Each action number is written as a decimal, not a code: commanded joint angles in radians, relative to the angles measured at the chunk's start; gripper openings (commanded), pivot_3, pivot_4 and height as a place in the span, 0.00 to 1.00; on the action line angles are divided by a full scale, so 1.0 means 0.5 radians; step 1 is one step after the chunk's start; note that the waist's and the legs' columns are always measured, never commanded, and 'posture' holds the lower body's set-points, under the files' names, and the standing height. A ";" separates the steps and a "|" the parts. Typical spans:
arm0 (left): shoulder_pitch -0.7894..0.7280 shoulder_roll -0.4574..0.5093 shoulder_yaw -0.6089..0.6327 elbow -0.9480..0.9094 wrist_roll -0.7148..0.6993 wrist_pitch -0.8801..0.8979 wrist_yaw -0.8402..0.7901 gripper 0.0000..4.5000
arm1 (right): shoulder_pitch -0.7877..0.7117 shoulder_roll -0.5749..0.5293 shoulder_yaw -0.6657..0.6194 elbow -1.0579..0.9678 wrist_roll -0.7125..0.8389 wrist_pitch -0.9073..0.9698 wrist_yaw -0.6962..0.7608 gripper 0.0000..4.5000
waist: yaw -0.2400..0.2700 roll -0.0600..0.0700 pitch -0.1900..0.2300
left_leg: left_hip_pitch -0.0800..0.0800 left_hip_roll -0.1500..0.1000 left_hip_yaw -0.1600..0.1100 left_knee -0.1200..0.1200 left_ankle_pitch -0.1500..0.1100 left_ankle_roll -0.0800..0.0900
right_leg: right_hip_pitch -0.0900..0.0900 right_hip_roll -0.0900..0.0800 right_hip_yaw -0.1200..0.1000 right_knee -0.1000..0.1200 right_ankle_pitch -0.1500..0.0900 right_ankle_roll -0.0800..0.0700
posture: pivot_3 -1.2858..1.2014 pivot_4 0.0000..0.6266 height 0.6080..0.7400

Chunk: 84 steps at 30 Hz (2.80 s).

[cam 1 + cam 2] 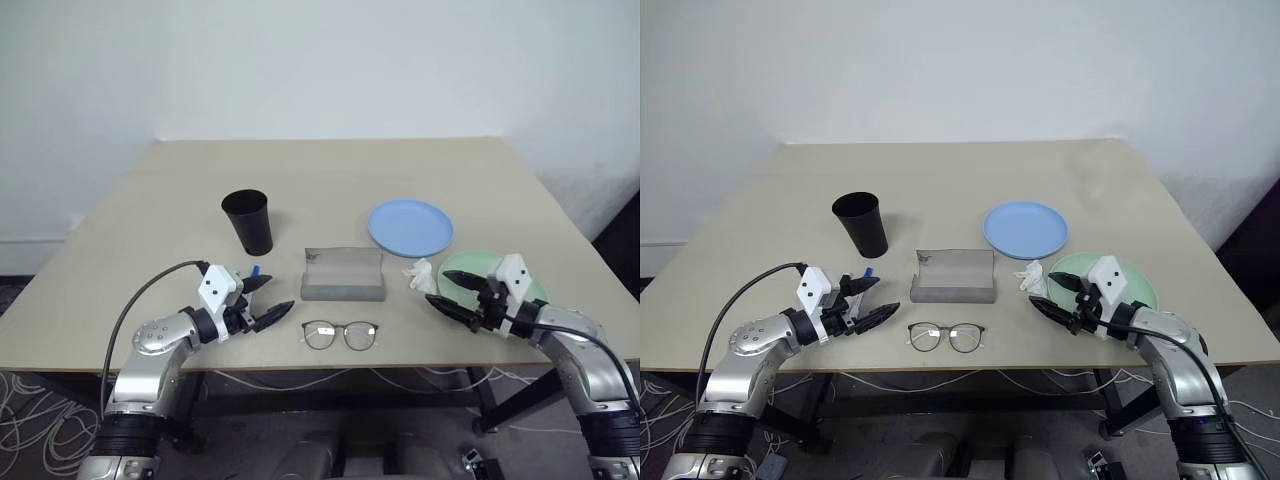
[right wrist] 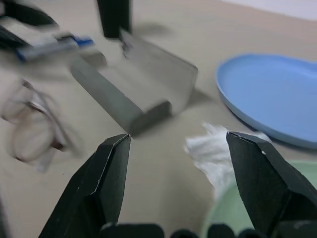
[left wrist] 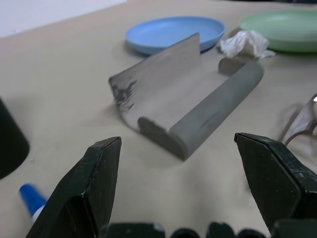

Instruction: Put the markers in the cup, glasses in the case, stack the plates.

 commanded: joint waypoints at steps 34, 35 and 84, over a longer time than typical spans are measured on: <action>-0.042 -0.169 -0.199 -0.274 -0.026 0.104 0.034 0.87 | -0.037 0.237 0.269 -0.433 -0.529 0.828 -0.906 0.23 | -0.002 0.000 0.000 | 0.003 0.000 0.002 -0.003 0.000 0.000 | 0.000 0.001 0.000 -0.001 0.000 0.000 | 0.52 0.00 0.98; -0.046 -0.171 -0.203 -0.271 -0.025 0.103 0.035 0.87 | -0.037 0.233 0.277 -0.449 -0.537 0.835 -0.907 0.15 | -0.002 0.000 0.000 | 0.003 0.000 0.002 -0.003 0.000 0.000 | 0.000 0.001 0.001 -0.001 0.000 0.000 | 0.52 0.00 0.98; -0.060 -0.187 -0.204 -0.296 -0.003 0.067 0.144 0.87 | -1.876 0.550 0.453 2.568 -0.788 -1.310 -0.040 0.11 | -0.067 -0.001 0.000 | 0.018 0.001 0.006 -0.009 0.007 -0.009 | 0.002 0.013 0.001 0.002 0.009 -0.004 | 0.52 0.00 0.98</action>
